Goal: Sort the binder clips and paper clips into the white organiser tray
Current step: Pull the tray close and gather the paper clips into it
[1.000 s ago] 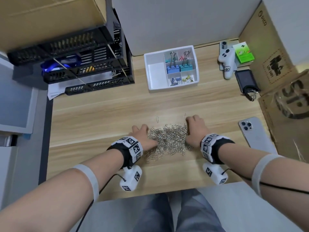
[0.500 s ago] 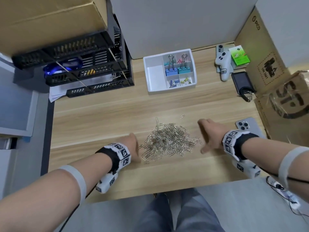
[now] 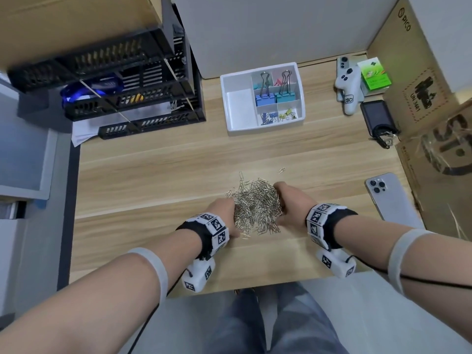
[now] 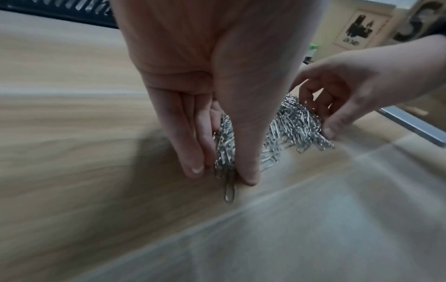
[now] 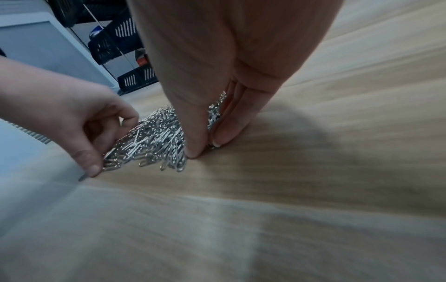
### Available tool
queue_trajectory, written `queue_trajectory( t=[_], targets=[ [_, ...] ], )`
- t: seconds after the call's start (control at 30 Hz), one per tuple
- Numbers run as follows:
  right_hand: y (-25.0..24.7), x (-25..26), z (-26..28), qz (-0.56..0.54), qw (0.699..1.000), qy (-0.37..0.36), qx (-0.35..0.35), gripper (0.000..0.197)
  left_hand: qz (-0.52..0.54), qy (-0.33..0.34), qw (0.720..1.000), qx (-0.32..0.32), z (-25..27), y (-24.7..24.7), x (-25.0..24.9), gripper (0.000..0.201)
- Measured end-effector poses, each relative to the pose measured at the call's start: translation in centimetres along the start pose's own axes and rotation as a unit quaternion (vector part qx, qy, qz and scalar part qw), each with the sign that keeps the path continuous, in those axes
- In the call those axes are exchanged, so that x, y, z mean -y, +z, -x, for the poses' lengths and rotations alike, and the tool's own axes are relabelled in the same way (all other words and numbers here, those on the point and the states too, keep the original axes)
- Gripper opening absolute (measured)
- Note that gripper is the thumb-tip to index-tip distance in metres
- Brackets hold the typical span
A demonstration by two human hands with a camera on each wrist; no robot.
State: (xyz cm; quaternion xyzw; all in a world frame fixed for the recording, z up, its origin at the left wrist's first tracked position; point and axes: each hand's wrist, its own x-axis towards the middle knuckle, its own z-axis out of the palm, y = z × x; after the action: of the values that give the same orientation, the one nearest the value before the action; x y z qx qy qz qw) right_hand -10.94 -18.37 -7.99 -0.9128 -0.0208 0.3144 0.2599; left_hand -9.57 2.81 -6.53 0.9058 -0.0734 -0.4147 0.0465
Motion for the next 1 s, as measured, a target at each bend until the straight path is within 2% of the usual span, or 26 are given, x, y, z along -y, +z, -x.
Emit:
queue_trajectory(
  t=[0.1,0.27,0.33,0.4,0.5,0.53,0.6,0.67,0.77,0.87,0.93,1.0],
  targets=[
    [0.0,0.3,-0.5,-0.001,1.0,-0.003,0.002,0.095,0.024,0.008,1.0,-0.018,-0.5,-0.3,-1.0,0.048],
    [-1.3,-0.3,-0.7,0.008,1.0,-0.024,0.014,0.091,0.029,0.014,0.999,0.009,-0.3,-1.4,-1.0,0.045],
    [-3.0,-0.8,-1.1,-0.002,1.0,-0.026,-0.003,0.078,0.052,0.012,0.998,0.017,0.0,-1.9,-0.3,0.04],
    [-5.1,-1.1,-2.0,-0.029,0.998,-0.006,-0.05,0.057,0.077,0.004,0.997,0.013,0.5,-3.2,0.6,0.029],
    [-8.1,-1.3,-4.4,-0.108,0.985,0.082,-0.107,0.018,0.096,-0.024,0.995,-0.011,0.9,-5.8,2.2,0.027],
    [-9.0,-1.5,-5.5,-0.159,0.974,0.113,-0.117,0.016,0.098,-0.037,0.994,-0.018,0.9,-6.7,2.9,0.028],
    [-10.7,-1.8,-7.8,-0.26,0.942,0.164,-0.137,0.022,0.106,-0.055,0.992,-0.028,0.5,-8.2,3.8,0.027],
    [-11.9,-2.4,-9.9,-0.286,0.927,0.187,-0.152,0.022,0.114,-0.066,0.99,-0.045,-0.2,-9.3,4.3,0.026],
    [-13.7,-1.4,-11.5,-0.257,0.929,0.201,-0.173,0.016,0.146,-0.083,0.982,-0.085,-1.8,-10.9,4.1,0.029],
    [-14.6,-1.1,-13.0,-0.211,0.929,0.228,-0.2,0.04,0.212,-0.09,0.966,-0.116,-3.9,-12.5,3.1,0.049],
    [-15.0,-1.2,-14.1,-0.184,0.936,0.218,-0.208,0.047,0.261,-0.087,0.954,-0.123,-5.5,-13.5,2.0,0.07],
    [-15.3,-1.4,-15.0,-0.181,0.943,0.191,-0.205,0.047,0.305,-0.075,0.941,-0.13,-6.7,-14.4,0.7,0.08]
  ],
)
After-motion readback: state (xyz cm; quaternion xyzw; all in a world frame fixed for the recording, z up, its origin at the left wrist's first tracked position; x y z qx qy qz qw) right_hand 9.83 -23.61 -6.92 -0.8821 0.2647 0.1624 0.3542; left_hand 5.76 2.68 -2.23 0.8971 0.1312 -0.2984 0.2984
